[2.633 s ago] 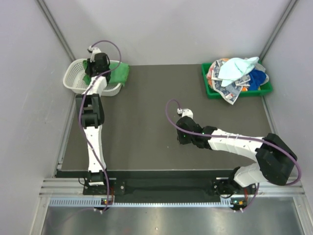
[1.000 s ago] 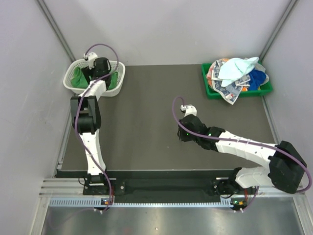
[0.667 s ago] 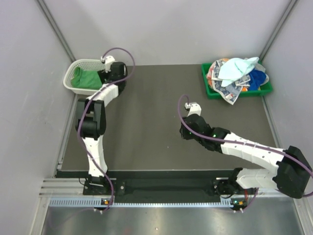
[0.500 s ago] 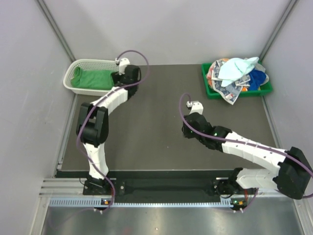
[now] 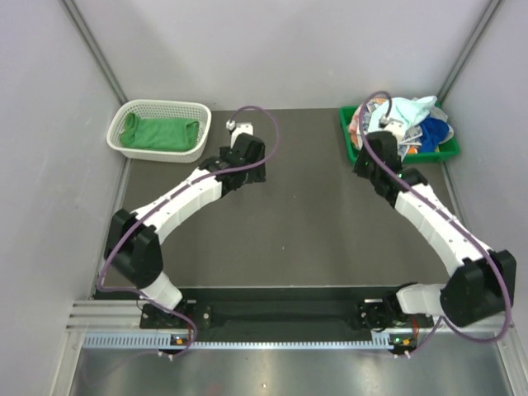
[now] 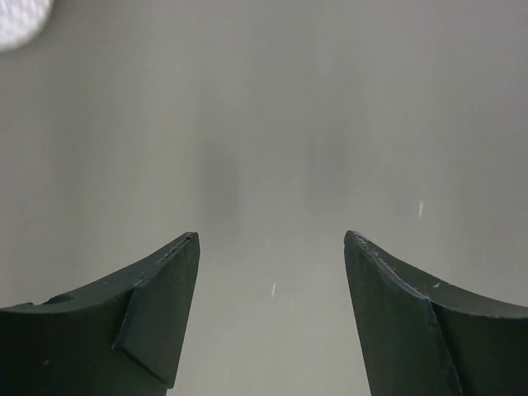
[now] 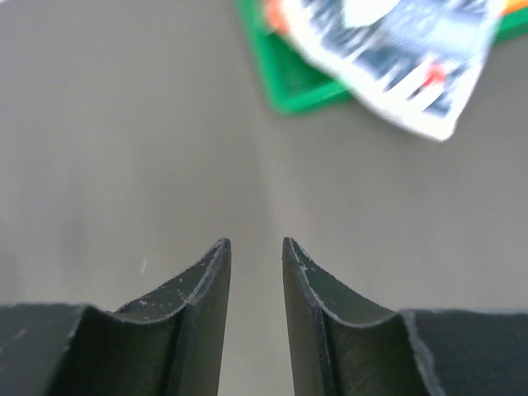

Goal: Fold and stack the towels
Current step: Grab crumpled towel

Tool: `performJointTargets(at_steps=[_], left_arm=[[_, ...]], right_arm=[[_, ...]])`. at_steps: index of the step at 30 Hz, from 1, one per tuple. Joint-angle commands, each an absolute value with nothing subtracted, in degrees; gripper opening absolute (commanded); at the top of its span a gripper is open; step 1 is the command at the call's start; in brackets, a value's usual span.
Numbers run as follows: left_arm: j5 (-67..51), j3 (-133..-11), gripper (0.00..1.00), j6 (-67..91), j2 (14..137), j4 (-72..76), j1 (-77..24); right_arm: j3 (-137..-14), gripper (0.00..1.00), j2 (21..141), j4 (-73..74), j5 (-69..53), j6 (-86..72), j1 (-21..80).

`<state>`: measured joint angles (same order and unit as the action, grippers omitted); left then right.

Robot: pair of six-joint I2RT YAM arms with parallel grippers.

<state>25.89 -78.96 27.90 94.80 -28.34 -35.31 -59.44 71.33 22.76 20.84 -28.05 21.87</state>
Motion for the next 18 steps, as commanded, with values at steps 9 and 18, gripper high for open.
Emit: performJointTargets(at_steps=[9, 18], left_arm=[[13.36, -66.98, 0.74, 26.46, 76.39, -36.82, -36.83], [9.23, -62.06, 0.75, 23.73, 68.65, -38.06, -36.91]], right_arm=[[-89.25, 0.33, 99.65, 21.09, 25.74, -23.22, 10.2], [-107.48, 0.33, 118.11, 24.52, 29.44, -17.75, 7.82]])
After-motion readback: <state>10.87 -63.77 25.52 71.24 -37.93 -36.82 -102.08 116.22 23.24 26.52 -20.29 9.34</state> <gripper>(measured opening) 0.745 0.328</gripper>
